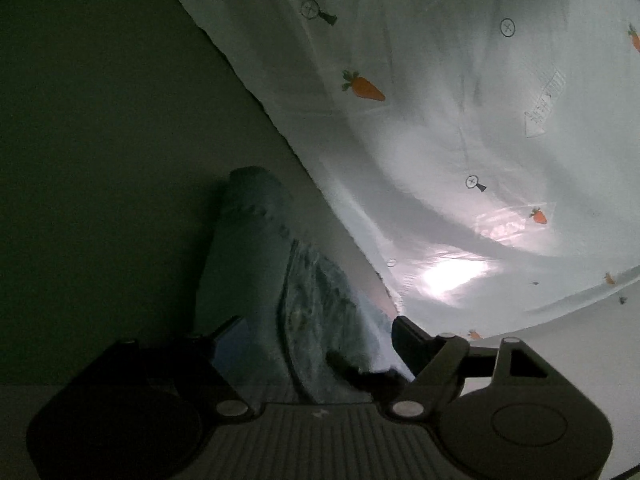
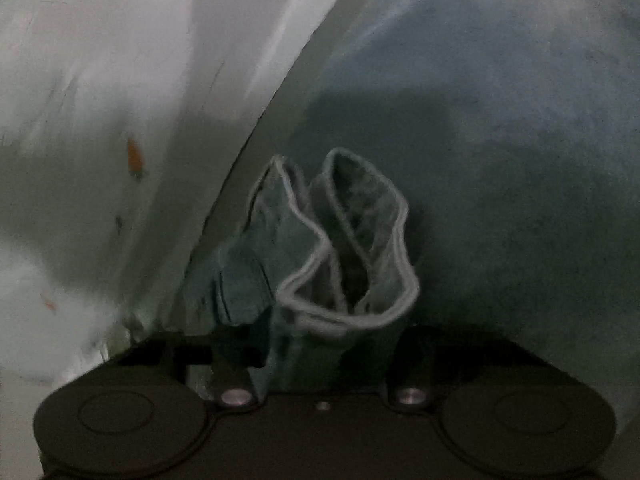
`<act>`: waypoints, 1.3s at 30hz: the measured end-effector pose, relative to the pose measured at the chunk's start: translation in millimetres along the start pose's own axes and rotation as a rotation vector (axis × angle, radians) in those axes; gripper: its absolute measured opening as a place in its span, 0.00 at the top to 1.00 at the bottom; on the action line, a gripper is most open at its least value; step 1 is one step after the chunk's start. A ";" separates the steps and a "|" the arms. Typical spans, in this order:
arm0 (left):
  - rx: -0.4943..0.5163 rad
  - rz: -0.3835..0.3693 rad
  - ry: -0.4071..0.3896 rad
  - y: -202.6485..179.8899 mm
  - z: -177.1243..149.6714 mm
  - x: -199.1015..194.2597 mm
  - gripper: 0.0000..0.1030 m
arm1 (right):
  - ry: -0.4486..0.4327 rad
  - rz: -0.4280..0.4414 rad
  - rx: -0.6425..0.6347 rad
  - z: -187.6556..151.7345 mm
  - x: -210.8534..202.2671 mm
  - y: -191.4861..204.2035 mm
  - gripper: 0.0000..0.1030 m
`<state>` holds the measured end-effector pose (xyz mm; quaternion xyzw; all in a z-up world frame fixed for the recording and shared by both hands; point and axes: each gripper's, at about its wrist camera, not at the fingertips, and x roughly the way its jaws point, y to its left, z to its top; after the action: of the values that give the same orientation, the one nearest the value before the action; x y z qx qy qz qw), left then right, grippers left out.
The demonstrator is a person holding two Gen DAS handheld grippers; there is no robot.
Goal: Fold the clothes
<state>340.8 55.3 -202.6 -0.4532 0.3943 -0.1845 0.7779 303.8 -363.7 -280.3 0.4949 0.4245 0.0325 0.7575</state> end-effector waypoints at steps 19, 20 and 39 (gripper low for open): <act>0.269 0.405 -0.221 -128.8 -102.0 63.6 0.17 | -0.115 -0.073 -0.386 177.1 -129.3 -21.5 0.75; 0.281 0.435 -0.206 -130.7 -106.4 74.7 0.17 | -0.082 -0.140 -0.357 182.6 -116.0 -40.1 0.71; 0.464 0.681 0.061 -126.0 -113.8 152.0 0.17 | -0.221 -0.118 -0.238 193.7 -191.5 -127.5 0.23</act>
<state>355.2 -172.0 -194.8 -0.1038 0.4924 -0.0139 0.8640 265.2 -658.3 -233.5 0.3767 0.3602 -0.0164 0.8533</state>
